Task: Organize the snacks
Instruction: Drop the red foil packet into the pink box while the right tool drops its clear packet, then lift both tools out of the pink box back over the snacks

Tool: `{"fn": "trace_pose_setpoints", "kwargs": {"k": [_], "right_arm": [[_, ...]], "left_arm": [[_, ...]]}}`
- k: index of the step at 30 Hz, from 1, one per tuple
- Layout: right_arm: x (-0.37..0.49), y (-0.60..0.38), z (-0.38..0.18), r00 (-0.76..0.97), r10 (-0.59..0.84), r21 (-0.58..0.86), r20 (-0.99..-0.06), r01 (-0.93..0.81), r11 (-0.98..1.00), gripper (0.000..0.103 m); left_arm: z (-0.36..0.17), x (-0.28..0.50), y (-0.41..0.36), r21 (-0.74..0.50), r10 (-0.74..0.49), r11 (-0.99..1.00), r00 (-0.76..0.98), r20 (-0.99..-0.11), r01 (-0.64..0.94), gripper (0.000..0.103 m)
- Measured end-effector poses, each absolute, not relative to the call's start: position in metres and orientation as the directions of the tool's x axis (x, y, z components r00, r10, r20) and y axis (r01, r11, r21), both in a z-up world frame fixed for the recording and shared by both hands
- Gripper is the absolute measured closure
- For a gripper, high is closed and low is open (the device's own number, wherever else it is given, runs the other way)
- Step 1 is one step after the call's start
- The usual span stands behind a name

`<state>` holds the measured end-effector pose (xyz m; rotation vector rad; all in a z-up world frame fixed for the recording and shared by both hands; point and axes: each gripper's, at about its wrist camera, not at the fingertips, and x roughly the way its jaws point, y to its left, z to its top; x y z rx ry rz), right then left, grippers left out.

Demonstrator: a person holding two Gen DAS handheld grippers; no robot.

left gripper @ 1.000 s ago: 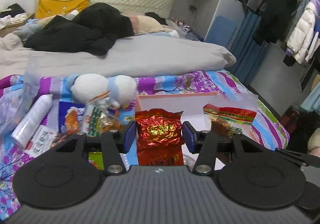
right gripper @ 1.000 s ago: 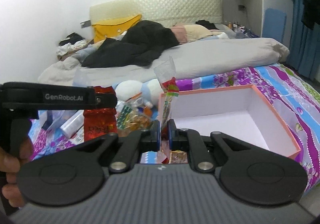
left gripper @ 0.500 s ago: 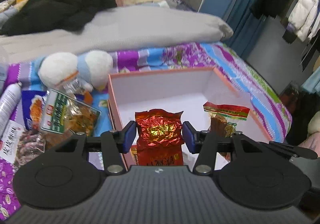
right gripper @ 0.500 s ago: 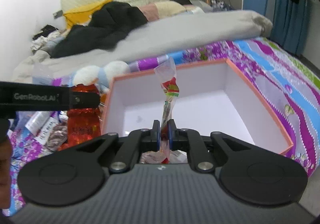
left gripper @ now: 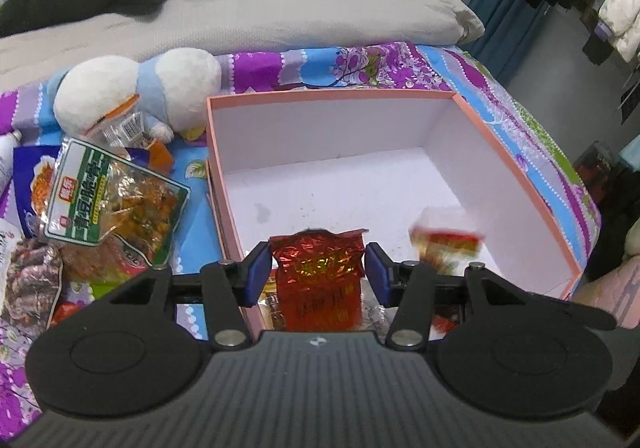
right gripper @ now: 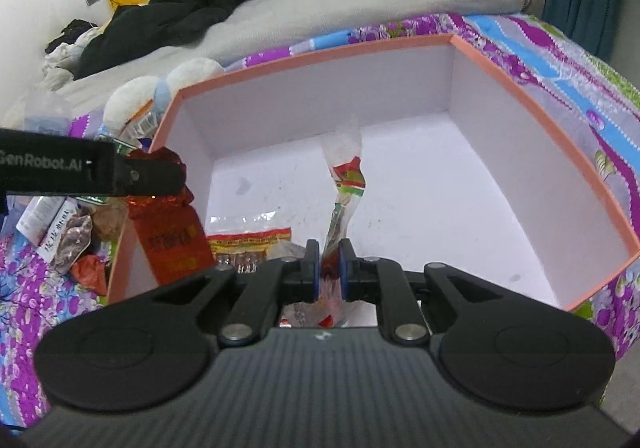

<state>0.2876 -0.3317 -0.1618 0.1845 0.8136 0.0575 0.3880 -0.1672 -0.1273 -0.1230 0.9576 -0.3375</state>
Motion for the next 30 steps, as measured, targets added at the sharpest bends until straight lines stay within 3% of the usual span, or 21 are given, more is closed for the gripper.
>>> {"fn": "trace_pose_setpoints", "kwargs": {"k": [2,3,5,30], "right_arm": [[0.288,-0.333,-0.162,0.685,0.131,0.203,-0.717,0.026,0.979,0.074],[0.287,-0.334,-0.161,0.685,0.135,0.216,-0.716,0.034,0.976,0.067],[0.285,-0.337,-0.159,0.689,0.145,0.241,-0.71,0.045,0.97,0.058],[0.182,-0.279,-0.053,0.857,0.162,0.211,-0.489,-0.064,0.975,0.057]], "left_arm": [[-0.124,0.386,-0.165,-0.262,-0.345,0.938,0.537,-0.77,0.226,0.046],[-0.122,0.386,-0.165,-0.26,-0.343,0.939,0.536,-0.771,0.227,0.044],[-0.117,0.383,-0.165,-0.251,-0.34,0.939,0.54,-0.77,0.235,0.035],[0.014,0.235,-0.07,-0.215,-0.299,0.953,0.759,-0.579,0.212,0.034]]}}
